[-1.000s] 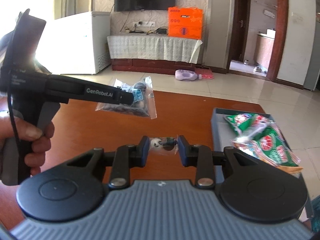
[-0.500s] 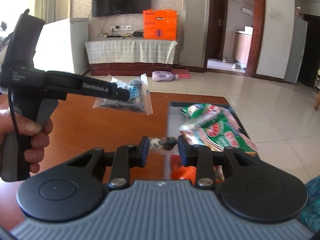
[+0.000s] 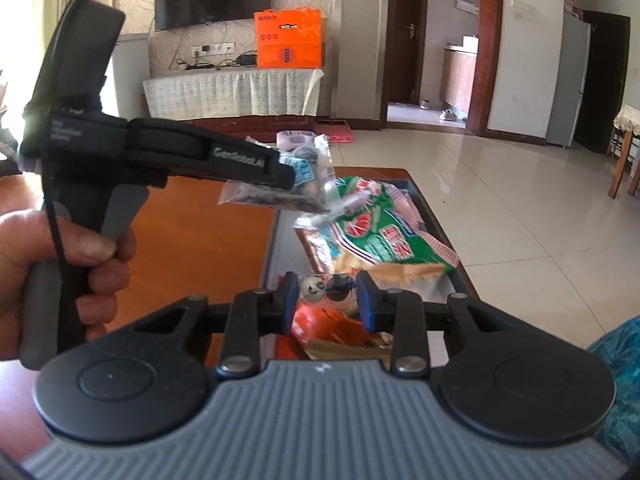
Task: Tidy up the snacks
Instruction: 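Carry the seed bag and small candy over the box with both tools, then open left tool to drop seed bag while right tool drops candy into box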
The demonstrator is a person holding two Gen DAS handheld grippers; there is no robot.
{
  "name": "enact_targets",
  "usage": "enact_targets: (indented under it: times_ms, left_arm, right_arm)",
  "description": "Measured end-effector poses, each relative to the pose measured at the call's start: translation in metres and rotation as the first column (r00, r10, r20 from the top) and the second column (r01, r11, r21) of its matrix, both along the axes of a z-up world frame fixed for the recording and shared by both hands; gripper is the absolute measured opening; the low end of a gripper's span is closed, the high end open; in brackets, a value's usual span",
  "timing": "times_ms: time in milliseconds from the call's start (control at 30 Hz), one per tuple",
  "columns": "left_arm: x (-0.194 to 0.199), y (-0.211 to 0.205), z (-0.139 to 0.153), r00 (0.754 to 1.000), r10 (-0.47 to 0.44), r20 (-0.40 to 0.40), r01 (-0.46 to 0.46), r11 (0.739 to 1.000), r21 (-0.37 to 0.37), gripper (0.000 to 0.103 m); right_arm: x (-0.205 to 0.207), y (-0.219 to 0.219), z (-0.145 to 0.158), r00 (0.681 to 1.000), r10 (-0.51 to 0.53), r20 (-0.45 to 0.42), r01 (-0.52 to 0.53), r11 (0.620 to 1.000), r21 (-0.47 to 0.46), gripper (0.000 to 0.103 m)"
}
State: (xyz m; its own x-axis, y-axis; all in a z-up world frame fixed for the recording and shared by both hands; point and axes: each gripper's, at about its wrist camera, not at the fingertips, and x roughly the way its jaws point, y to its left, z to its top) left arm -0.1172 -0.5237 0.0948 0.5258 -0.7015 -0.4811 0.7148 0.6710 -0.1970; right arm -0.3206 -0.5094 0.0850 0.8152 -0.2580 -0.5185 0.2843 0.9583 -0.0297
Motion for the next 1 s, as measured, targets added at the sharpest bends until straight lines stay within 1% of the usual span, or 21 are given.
enact_targets:
  times_ms: [200,500,600,900,1000]
  left_arm:
    - [-0.010,-0.025,-0.010,1.000,-0.026,0.000,0.026,1.000,0.012,0.049]
    - [-0.001,-0.046,-0.018,0.999,-0.039,-0.004,0.039,0.999,0.015,0.049]
    - [0.001,-0.051,-0.022,0.999,-0.041,-0.003,0.041,0.999,0.021,0.050]
    - [0.016,-0.056,-0.030,0.998,-0.042,-0.035,0.042,0.999,0.009,0.051]
    - [0.014,-0.056,-0.031,0.999,-0.042,-0.032,0.042,0.999,0.014,0.052]
  right_arm:
    - [-0.001,-0.009,-0.003,1.000,-0.014,-0.007,0.014,1.000,0.005,0.034]
    - [0.001,-0.012,-0.005,1.000,-0.019,-0.020,0.019,1.000,0.015,0.034]
    - [0.004,-0.015,-0.007,0.999,-0.024,-0.026,0.025,1.000,0.019,0.034]
    - [0.011,-0.018,-0.015,0.998,-0.029,-0.048,0.030,0.999,0.023,0.034]
    - [0.011,-0.018,-0.017,0.998,-0.031,-0.052,0.033,0.999,0.024,0.034]
